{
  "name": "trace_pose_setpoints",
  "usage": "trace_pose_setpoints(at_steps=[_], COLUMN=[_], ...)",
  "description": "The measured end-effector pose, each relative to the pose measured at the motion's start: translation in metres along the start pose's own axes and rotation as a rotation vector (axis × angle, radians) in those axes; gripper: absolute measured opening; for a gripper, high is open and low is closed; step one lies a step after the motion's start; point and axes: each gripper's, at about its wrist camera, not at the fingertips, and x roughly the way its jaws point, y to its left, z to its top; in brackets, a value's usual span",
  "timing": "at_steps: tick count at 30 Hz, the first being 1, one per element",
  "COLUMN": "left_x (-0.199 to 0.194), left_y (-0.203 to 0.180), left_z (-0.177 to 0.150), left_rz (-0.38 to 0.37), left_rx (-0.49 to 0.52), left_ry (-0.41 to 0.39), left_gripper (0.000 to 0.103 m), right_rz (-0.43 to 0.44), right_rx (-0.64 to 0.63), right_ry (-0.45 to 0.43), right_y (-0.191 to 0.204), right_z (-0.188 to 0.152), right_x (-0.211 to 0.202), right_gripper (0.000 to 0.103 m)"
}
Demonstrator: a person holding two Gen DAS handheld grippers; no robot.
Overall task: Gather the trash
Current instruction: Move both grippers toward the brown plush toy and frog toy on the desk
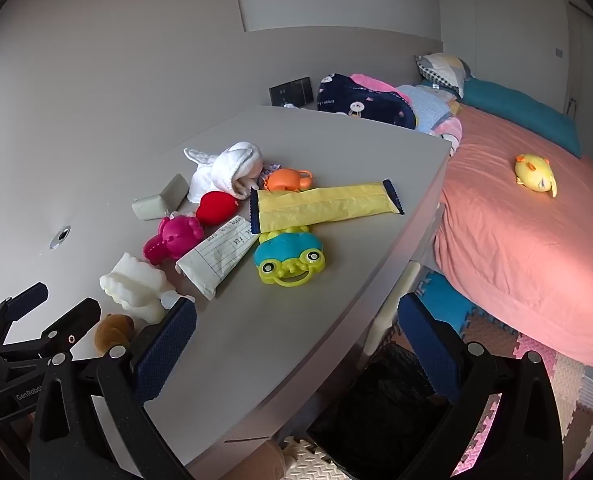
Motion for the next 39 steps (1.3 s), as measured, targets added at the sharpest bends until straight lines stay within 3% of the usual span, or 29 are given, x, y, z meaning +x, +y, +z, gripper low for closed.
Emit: trace_pose_setpoints(at_steps=[12, 23, 29, 39], left_x=[-0.005, -0.002, -0.001, -0.001], left_y=[0.000, 0.002, 0.004, 0.007], left_z=[0.002, 0.002, 0.002, 0.003], left_rz=[-0.011, -0.085, -0.050, -0.062], left_rx=[0.001, -0.018, -0.034, -0.051], left_ry=[0.004, 0.033, 0.024, 0.023], left_gripper=[0.097, 0.097, 0.097, 0.097], right_rz=[0.001, 0.001, 0.001, 0.002], right_rx=[0.000, 0.000, 0.001, 0.001], right_ry=[0.000, -0.001, -0.001, -0.002], right_y=[-0.001, -0.001, -0.003, -0.004], right_z=[0.000, 0.000, 0.000, 0.000], right_x=[-0.001, 0.000, -0.001, -0.003], right_gripper=[0.100, 0.100, 0.100, 0.100])
